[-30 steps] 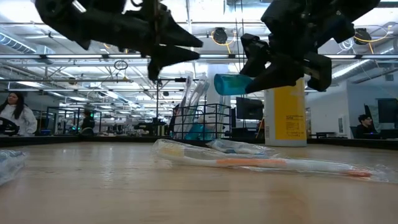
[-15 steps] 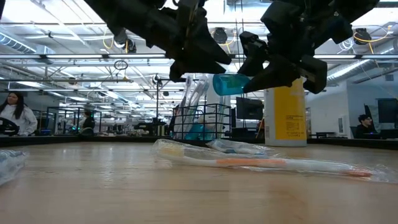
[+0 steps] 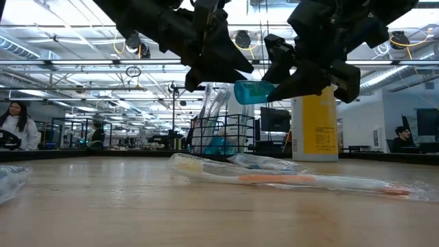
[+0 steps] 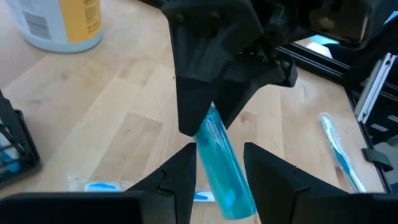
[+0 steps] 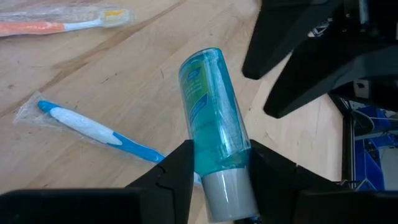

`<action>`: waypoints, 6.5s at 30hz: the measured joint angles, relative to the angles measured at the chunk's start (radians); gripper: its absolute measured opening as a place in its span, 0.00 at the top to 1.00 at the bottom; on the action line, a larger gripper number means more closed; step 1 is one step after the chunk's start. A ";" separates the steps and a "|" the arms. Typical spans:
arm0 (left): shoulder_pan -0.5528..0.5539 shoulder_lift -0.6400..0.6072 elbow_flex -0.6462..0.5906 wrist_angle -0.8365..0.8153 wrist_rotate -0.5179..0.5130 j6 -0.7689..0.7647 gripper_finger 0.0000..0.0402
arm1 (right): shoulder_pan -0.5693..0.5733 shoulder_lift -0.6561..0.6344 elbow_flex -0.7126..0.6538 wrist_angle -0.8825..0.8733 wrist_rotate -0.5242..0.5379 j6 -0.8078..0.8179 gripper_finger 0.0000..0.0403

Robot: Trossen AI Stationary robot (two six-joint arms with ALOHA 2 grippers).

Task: Pick & Place toothbrushing station
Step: Put the blue mouthwash bottle into the black organizer

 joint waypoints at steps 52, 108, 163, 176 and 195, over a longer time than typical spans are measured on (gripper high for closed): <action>0.031 0.091 -0.001 0.082 0.043 -0.011 0.77 | 0.001 0.000 -0.002 0.057 0.045 0.148 0.60; 0.005 -0.188 -0.441 0.924 0.038 0.298 0.77 | -0.072 0.299 -0.051 1.300 -0.218 0.867 0.48; -0.016 -0.188 -0.441 0.751 -0.049 0.248 0.46 | -0.078 0.288 0.070 0.897 -0.219 0.778 0.78; -0.017 -0.355 -0.332 0.218 -0.111 0.210 0.40 | -0.063 0.177 0.067 0.436 -0.225 0.778 0.78; -0.018 -0.097 0.153 -0.349 -0.070 0.282 0.40 | -0.043 0.201 0.066 0.335 -0.219 0.754 0.78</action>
